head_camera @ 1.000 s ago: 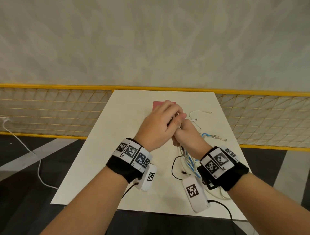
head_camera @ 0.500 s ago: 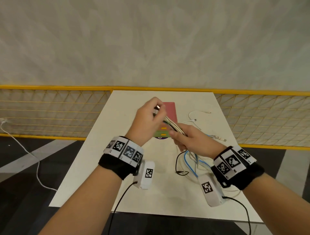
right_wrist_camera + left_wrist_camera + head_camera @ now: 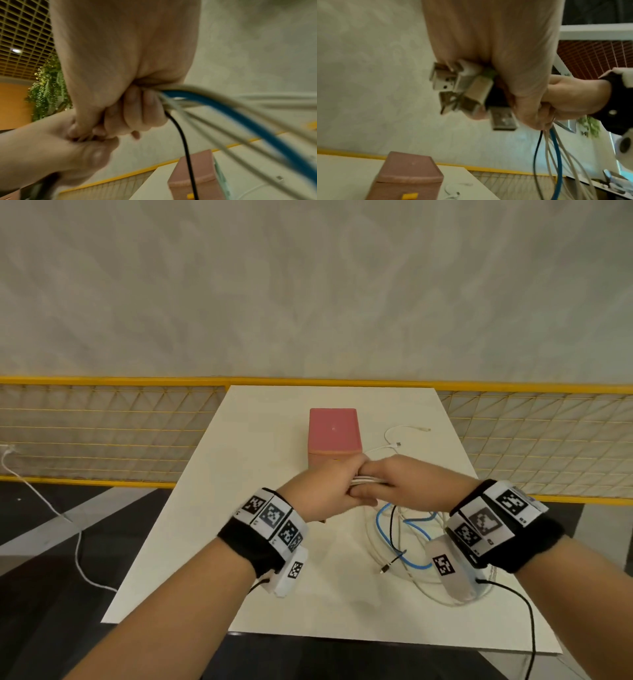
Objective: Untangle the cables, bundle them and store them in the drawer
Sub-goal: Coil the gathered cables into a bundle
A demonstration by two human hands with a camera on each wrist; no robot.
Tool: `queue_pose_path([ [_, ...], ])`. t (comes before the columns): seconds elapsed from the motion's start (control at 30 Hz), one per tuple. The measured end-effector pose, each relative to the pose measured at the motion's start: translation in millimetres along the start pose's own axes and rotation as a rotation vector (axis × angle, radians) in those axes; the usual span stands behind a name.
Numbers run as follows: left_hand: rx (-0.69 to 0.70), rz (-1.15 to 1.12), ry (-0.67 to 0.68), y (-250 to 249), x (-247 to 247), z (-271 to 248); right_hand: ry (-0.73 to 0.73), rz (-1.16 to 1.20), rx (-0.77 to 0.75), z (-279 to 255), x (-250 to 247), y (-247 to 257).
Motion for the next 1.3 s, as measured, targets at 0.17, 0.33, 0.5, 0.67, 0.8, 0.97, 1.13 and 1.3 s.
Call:
queue_pose_path([
  [0.17,-0.043,-0.121,-0.205,17,-35,-13,-0.232,0.048,0.132,-21,-24,-42],
  [0.33,-0.074,-0.662,-0.572,6,-49,-15,-0.409,0.231,0.145,-19,-1,-41],
  [0.5,-0.198,-0.739,-0.505,-8,-17,-7,-0.544,0.294,0.108,0,10,-15],
  [0.67,-0.232,-0.849,-0.497,-15,-8,-7,-0.429,0.215,0.067,7,14,0],
  [0.8,-0.233,-0.81,-0.571,-20,-12,-6,-0.396,0.135,0.022,8,13,5],
  [0.97,-0.353,-0.844,-0.877,-4,-34,-12,-0.337,0.109,-0.002,11,20,-1],
  [1.13,-0.158,-0.889,-0.908,-7,-45,-12,-0.306,0.294,0.012,15,28,-5],
  [1.3,0.06,-0.759,-0.927,-11,-59,-19,-0.225,0.427,0.042,14,35,-9],
])
Point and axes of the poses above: each hand's wrist, its own z-axis towards the middle knuckle, its own x-axis out of the palm, y = z × x, the point moved 4 cm from there along z, towards the middle knuckle, and after that the axes turned 3 degrees about y, right-handed, at the moved point
